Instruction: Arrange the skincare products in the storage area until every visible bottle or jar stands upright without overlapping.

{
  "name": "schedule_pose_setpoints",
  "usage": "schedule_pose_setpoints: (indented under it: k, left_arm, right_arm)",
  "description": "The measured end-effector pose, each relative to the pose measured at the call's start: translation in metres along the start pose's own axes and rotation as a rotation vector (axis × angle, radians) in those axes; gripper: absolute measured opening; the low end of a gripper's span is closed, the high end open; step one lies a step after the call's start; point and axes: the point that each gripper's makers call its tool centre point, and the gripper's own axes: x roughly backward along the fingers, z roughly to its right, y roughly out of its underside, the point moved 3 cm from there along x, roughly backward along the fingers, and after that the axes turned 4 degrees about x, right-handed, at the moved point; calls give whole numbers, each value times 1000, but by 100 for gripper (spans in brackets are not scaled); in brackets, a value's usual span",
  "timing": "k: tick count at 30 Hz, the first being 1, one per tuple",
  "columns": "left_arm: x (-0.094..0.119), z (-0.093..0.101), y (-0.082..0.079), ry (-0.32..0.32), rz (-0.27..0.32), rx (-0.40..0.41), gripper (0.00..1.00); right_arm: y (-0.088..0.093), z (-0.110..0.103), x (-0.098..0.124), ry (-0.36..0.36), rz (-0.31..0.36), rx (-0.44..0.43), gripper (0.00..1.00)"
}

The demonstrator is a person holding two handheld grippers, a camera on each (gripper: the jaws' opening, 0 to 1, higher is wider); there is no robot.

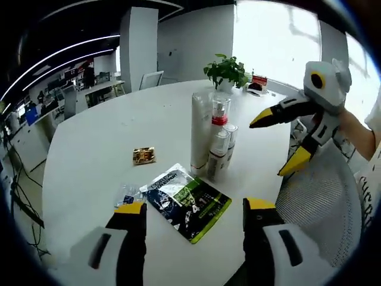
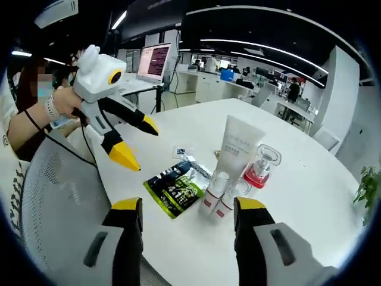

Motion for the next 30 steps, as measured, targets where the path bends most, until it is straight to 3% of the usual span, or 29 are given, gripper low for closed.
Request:
schedule_pose_setpoints:
  k: [5, 18, 30]
  left_arm:
    - [10, 1, -1, -10, 25, 9, 76]
    - [29, 7, 5, -42, 40, -9, 91]
    - [31, 14, 14, -50, 29, -1, 99]
  right_arm:
    - [4, 14, 9, 66, 0, -33, 81]
    - [7, 14, 19, 67, 19, -57, 98]
    - [10, 7, 21, 47, 27, -62, 99]
